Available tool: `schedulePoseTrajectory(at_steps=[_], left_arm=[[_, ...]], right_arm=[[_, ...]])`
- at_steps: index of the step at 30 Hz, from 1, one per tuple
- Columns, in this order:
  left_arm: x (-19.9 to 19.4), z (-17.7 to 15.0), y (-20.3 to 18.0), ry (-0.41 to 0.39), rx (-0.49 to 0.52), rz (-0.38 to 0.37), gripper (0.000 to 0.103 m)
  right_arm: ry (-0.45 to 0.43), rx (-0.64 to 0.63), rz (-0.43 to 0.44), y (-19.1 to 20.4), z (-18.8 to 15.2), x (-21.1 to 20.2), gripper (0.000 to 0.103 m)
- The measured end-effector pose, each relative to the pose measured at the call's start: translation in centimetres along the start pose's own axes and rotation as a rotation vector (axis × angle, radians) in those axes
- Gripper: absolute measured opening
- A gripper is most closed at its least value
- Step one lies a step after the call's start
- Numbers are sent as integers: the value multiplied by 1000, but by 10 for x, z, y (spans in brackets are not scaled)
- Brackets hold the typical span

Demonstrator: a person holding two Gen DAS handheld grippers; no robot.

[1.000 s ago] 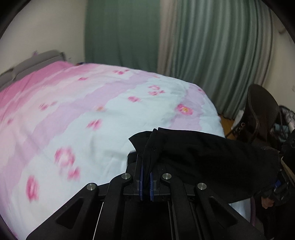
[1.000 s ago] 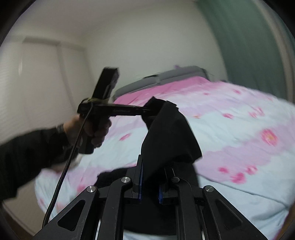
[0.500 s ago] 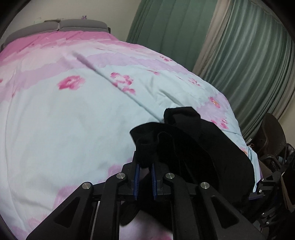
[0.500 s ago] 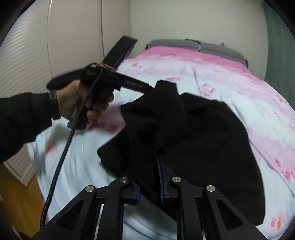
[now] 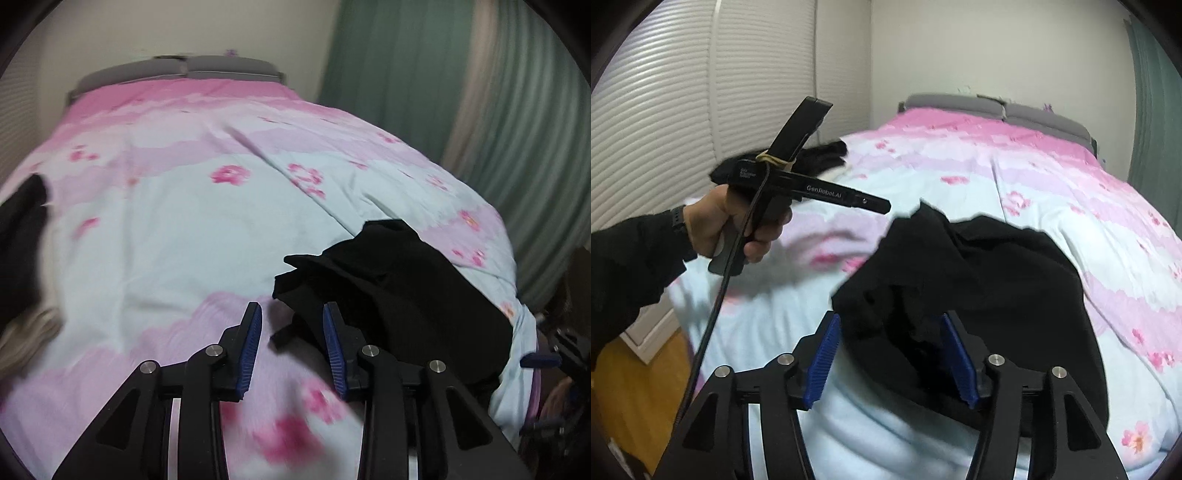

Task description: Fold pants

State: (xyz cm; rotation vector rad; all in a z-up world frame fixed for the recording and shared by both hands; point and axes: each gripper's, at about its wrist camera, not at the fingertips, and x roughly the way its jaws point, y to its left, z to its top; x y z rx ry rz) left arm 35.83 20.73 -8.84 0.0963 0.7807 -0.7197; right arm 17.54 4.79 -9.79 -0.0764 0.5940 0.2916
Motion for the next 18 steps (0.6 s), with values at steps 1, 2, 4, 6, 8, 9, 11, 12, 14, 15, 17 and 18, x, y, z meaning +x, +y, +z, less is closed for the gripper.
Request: schedulePoseTrajectory(at_steps=[1, 2, 4, 6, 8, 9, 11, 12, 14, 15, 17, 18], left_arm=[[-8, -1, -5, -3, -19, 20, 34], [-18, -3, -12, -7, -43, 38, 34], [-33, -9, -27, -13, -77, 70, 34], [-45, -16, -45, -12, -95, 103, 34], [-53, -25, -63, -4, -142, 139, 34], [-56, -32, -71, -3, -181, 148, 34], [-58, -44, -87, 1, -237, 176, 34], [-58, -49, -93, 0, -254, 193, 34], [-57, -61, -106, -2, -315, 241, 34], [-57, -67, -113, -7, -348, 269, 34], [-58, -77, -128, -20, -396, 319, 34], [-58, -81, -134, -25, -416, 338, 34]], right_arm=[[-11, -7, 9, 1, 0, -4, 60], [-28, -15, 25, 3, 2, -12, 60], [-58, -22, 58, 2, 5, -27, 60], [-69, -13, 77, -5, 8, -37, 60], [-68, 1, 84, -19, 9, -47, 60], [-65, 7, 82, -25, 10, -50, 60], [-56, 21, 71, -44, 10, -57, 60], [-51, 26, 68, -51, 11, -57, 60], [-38, 38, 68, -69, 11, -60, 60], [-36, 39, 74, -78, 12, -60, 60], [-37, 10, 80, -92, 16, -60, 60], [-41, -18, 89, -98, 20, -59, 60]])
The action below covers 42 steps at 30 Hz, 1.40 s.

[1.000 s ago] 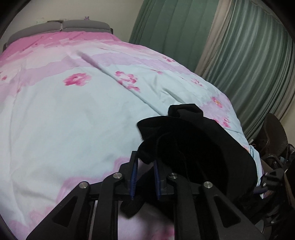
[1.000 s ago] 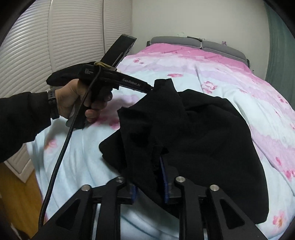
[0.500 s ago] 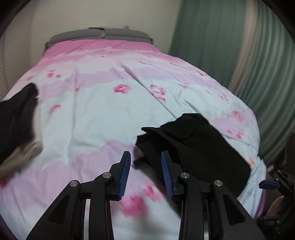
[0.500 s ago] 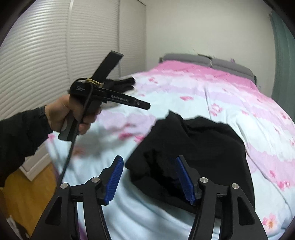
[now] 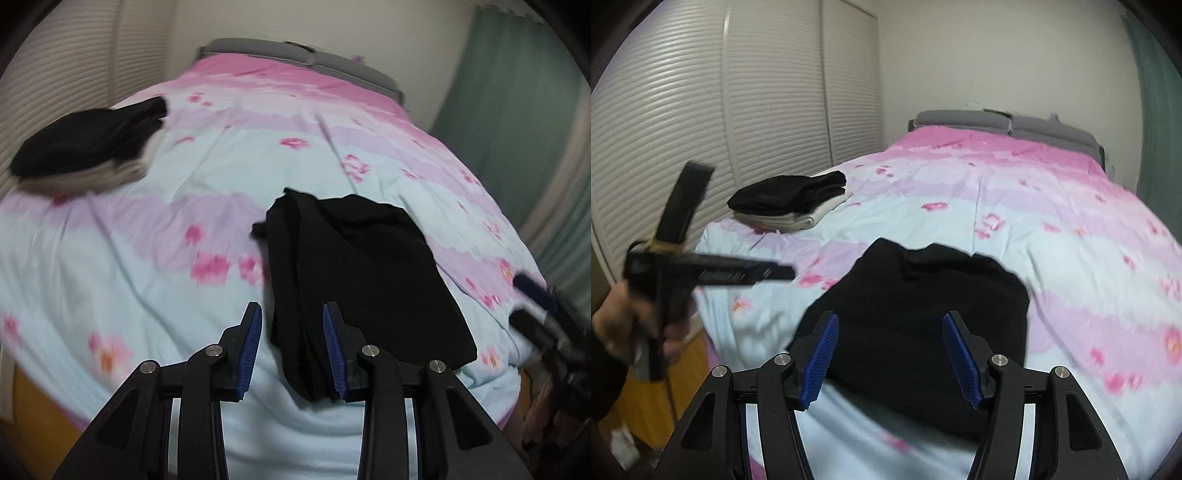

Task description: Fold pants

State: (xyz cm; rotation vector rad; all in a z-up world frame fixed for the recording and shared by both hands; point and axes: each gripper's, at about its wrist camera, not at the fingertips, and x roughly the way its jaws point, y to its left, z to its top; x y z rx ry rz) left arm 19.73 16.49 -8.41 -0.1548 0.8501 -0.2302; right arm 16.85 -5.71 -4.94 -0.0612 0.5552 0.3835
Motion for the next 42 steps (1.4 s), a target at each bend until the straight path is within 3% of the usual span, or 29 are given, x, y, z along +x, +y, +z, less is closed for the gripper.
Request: schedulePoseTrajectory(at_steps=[4, 7, 8, 12, 25, 29, 33, 34, 36, 37, 39, 42], left_arm=[[-6, -21, -12, -54, -125, 101, 35], [-10, -32, -20, -128, -212, 173, 47], [-12, -39, -25, -165, -240, 203, 52], [-4, -55, -40, -217, -289, 270, 53], [27, -67, -43, -221, -393, 349, 53], [40, -75, -44, -170, -423, 319, 53], [49, -77, -42, -155, -430, 291, 52], [51, -77, -41, -154, -430, 280, 50], [54, -76, -39, -159, -421, 261, 34], [55, -74, -38, -165, -416, 261, 31], [52, -73, -34, -188, -422, 271, 20], [48, -69, -29, -208, -424, 290, 19]], right_arm=[[-17, -84, 88, -19, 19, 6, 60], [-15, -163, 177, -32, 38, 23, 60], [-6, -186, 200, -34, 43, 30, 60], [72, -274, 313, -44, 72, 72, 67], [311, -437, 496, -37, 110, 222, 69], [403, -424, 559, -36, 112, 263, 69], [519, -452, 568, -29, 105, 307, 69], [539, -452, 578, -28, 103, 313, 67], [548, -425, 631, -28, 101, 320, 19], [548, -412, 649, -28, 101, 321, 7], [506, -402, 660, -30, 103, 317, 7], [459, -401, 652, -31, 108, 311, 6]])
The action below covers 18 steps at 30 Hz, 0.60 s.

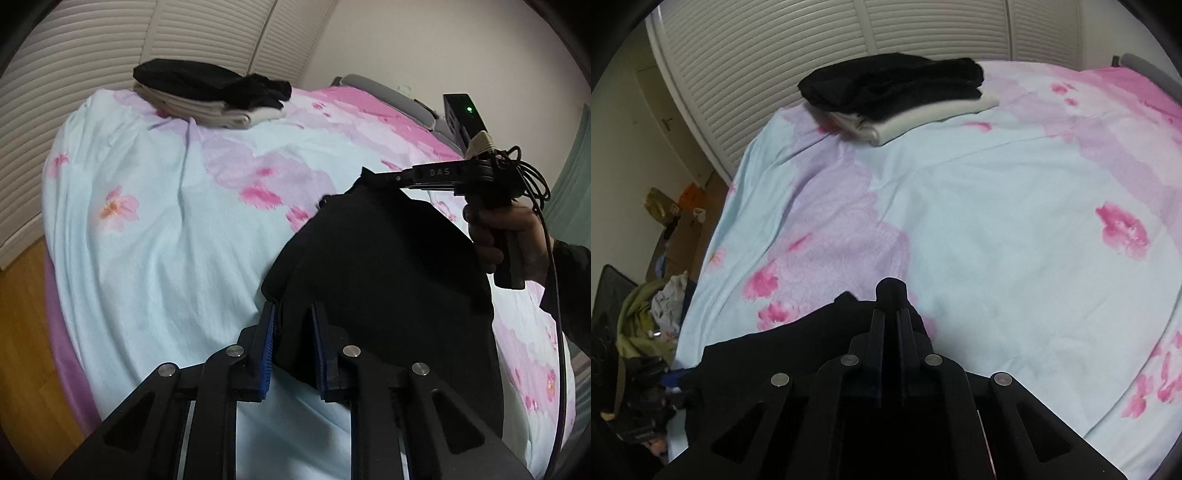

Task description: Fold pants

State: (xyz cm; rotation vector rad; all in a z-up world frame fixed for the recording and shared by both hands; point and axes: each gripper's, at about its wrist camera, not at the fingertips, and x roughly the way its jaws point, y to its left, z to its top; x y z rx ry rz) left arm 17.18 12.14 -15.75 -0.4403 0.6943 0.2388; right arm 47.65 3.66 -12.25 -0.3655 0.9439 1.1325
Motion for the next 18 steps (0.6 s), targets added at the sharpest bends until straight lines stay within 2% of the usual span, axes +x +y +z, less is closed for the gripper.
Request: schedulePoseTrajectory(at_steps=[4, 6, 7, 8, 10, 14, 18], left_arm=[[5, 5, 5, 12, -7, 13, 19], [7, 2, 8, 41, -16, 10, 20], [6, 2, 10, 42, -20, 8, 20], [3, 2, 11, 38, -25, 2, 20], [-6, 5, 13, 16, -12, 9, 22], [-28, 14, 14, -77, 48, 52, 22], [-43, 24, 8, -127, 121, 50, 23]], right_arm=[[-46, 44, -1, -5, 9, -5, 6], [-3, 53, -22, -7, 8, 6, 8], [27, 49, -30, -6, 7, 13, 16], [64, 48, -49, -6, 4, 22, 32], [86, 49, -110, -5, 0, 28, 42], [-22, 82, -165, -1, -3, -3, 42], [-122, 122, -189, 12, -15, -52, 43]])
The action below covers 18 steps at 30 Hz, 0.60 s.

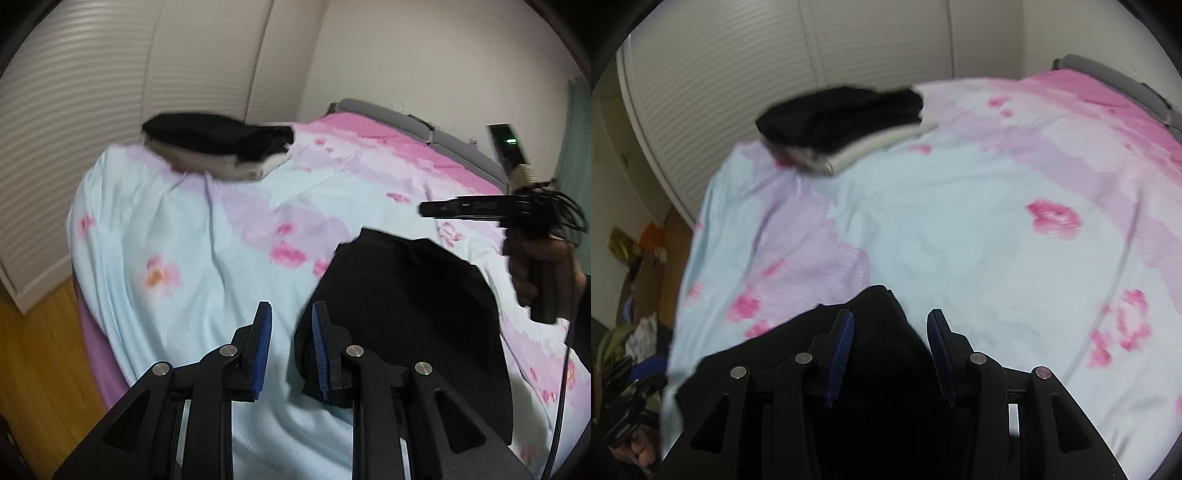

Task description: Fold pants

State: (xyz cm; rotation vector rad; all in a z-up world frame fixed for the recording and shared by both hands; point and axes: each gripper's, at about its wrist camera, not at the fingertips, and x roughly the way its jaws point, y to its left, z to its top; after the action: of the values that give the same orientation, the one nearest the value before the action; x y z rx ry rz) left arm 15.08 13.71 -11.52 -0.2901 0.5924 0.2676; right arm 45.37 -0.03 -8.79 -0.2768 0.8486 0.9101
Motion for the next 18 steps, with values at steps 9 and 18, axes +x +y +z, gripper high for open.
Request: schedulePoseTrajectory(at_steps=[9, 18], left_arm=[[-32, 22, -23, -53, 115, -122, 59], [-38, 34, -35, 26, 228, -355, 67]], right_arm=[[-329, 188, -191, 33, -69, -154, 75], [-518, 473, -430, 89, -186, -256, 94]])
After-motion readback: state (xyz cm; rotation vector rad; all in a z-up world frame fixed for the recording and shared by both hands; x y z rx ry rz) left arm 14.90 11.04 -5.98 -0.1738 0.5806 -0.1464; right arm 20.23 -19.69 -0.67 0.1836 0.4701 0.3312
